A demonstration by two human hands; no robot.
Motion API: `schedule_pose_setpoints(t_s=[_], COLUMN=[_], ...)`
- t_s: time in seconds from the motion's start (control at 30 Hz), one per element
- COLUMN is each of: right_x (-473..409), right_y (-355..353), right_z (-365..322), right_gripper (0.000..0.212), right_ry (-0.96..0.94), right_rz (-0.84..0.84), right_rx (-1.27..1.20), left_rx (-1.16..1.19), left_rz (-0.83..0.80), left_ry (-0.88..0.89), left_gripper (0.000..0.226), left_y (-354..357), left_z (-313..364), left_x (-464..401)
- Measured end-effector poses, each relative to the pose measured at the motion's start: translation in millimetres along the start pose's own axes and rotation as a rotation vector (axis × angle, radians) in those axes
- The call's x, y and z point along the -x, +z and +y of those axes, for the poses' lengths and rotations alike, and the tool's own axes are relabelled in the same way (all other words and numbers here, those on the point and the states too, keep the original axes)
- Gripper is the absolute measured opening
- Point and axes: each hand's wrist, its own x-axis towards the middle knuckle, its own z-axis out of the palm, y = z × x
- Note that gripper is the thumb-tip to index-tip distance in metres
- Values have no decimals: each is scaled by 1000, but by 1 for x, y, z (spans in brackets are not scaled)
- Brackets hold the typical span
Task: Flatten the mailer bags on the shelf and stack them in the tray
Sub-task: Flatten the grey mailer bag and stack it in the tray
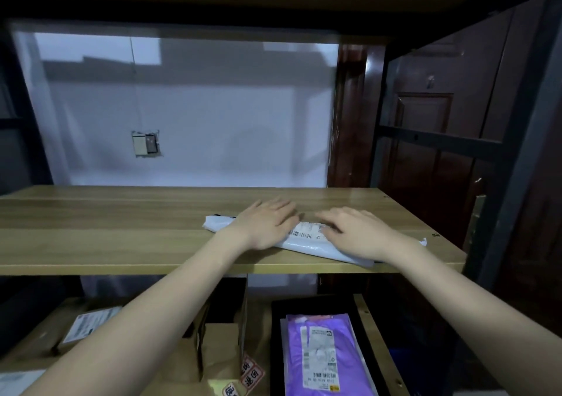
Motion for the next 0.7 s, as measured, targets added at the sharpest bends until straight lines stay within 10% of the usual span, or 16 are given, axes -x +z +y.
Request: schedule_pose_setpoints(t_s=[0.2,0.7], right_x=[7,2], right_y=[29,26], right_z=[-10,-2], right_gripper=[64,60], right_ry=[31,-18], right_rz=[-54,-124], right_rx=[95,11], left_rx=[33,42], left_rz=[-41,-22], left_ry=[-23,-67], left_gripper=[52,57], left_y=[15,19], left_z=[-1,1], left_x=[8,10])
